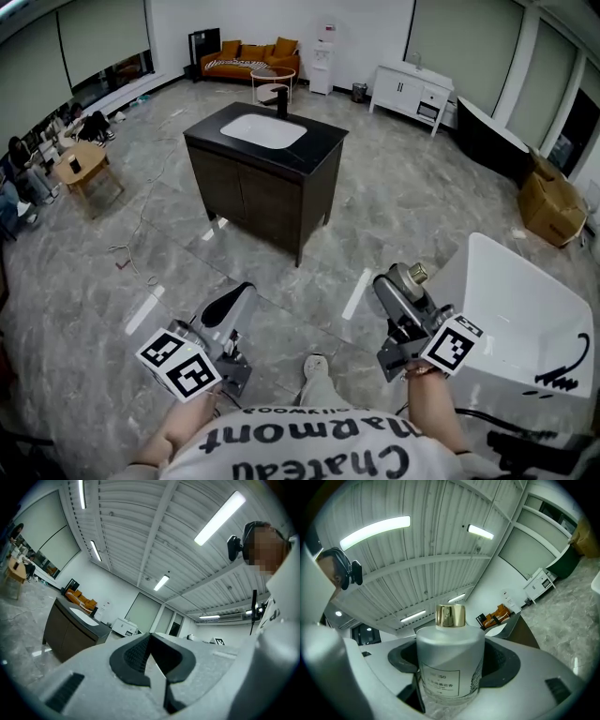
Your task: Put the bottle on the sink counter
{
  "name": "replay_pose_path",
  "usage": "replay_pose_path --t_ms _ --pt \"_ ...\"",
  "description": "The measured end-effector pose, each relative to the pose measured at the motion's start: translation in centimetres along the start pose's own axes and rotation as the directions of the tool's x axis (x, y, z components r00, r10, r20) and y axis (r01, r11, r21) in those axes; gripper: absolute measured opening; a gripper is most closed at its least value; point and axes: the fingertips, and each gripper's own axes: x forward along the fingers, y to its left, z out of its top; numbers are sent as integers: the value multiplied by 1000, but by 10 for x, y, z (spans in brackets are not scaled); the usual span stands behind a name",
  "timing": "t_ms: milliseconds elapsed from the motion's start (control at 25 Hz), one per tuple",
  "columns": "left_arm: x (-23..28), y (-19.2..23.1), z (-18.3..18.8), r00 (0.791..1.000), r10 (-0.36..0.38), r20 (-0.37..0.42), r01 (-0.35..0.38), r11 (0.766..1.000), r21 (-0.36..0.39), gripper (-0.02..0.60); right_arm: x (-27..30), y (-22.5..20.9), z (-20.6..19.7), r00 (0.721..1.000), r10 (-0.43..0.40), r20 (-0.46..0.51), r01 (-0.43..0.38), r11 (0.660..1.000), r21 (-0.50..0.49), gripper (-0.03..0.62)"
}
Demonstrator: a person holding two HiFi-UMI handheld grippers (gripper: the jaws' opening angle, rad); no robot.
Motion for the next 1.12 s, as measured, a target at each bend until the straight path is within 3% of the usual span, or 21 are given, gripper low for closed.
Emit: replay_pose_path --t_ms 200,440,680,880,1120 --pt "47 26 11 999 27 32 -27 1000 13 15 37 -46 17 1000 19 -18 -19 1000 -3 344" --pt "118 57 35 998 33 57 -37 997 71 15 89 -102 65 997 74 16 -73 997 -32 344" --pt "188 84 41 994 59 94 -64 997 53 15 120 -164 93 996 87 -11 -87 996 -32 344" --pt "229 99 33 992 69 108 -75 996 48 15 140 -209 98 996 87 -32 -87 996 -9 344" --pt "254 120 14 994 96 50 -97 995 27 15 151 -246 86 996 58 -64 -55 998 38 344"
